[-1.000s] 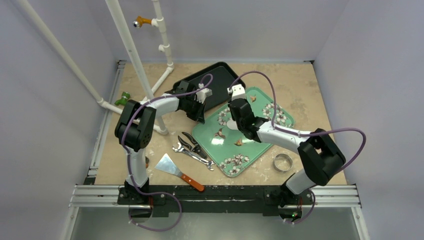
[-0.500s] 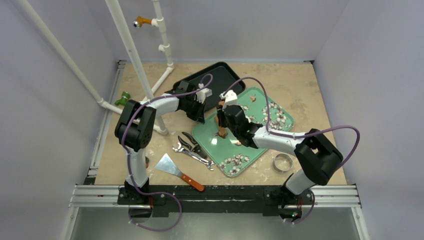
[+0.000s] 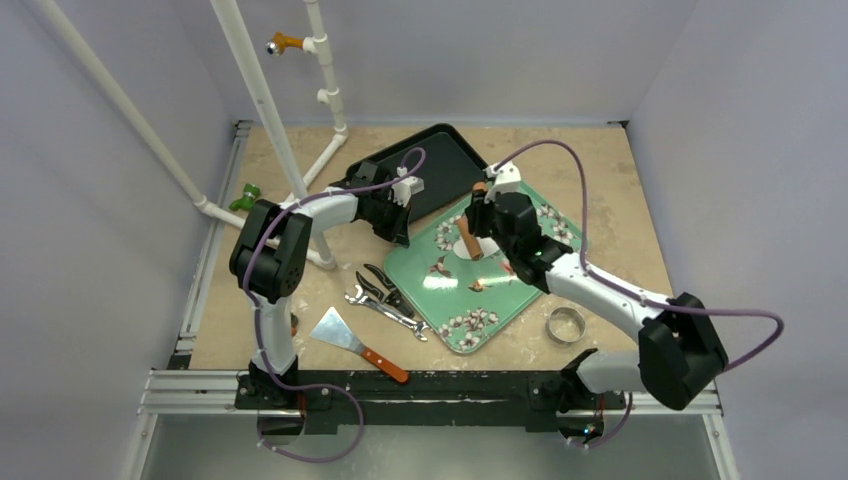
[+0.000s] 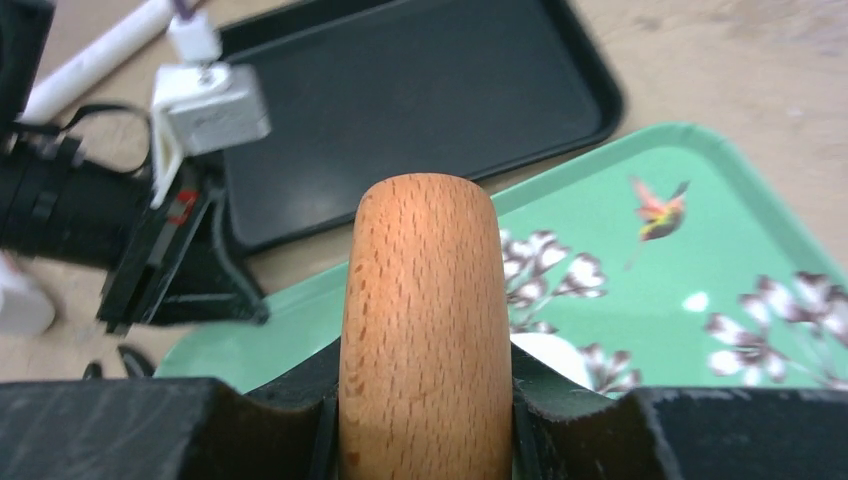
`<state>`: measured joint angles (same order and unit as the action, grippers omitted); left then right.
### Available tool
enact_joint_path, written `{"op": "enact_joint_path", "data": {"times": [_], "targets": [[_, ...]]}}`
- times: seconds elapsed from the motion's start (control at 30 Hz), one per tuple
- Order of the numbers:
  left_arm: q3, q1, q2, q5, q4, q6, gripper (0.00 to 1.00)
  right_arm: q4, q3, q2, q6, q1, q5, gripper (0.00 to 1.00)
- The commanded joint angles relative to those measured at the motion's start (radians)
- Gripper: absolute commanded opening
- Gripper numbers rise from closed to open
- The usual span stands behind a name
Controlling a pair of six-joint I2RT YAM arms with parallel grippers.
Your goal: Roll out the dumpling wrappers from the dough
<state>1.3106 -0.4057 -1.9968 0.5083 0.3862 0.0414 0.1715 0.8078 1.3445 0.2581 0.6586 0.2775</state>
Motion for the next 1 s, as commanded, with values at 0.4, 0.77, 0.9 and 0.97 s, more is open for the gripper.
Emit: {"op": "enact_joint_path", "data": {"times": [0.4,0.77,0.9,0.97], "targets": [[0.006,0.023,-0.004,-0.028,-0.023,-0.011,0.00,0.048,-0.108,0.107,0.038,-0.067,-0.009,0.00],[0.004,0.022,-0.005,-0.028,-0.024,-0.011,0.00,0.134,-0.160,0.191,0.150,0.093,-0.026,0.00],[0.004,0.023,-0.005,-0.030,-0.024,-0.011,0.00,0.097,-0.088,0.142,0.124,0.093,-0.051,0.00],[0.004,0.022,-0.004,-0.028,-0.024,-0.011,0.00,0.091,-0.053,0.095,0.095,0.086,-0.063,0.00]]}}
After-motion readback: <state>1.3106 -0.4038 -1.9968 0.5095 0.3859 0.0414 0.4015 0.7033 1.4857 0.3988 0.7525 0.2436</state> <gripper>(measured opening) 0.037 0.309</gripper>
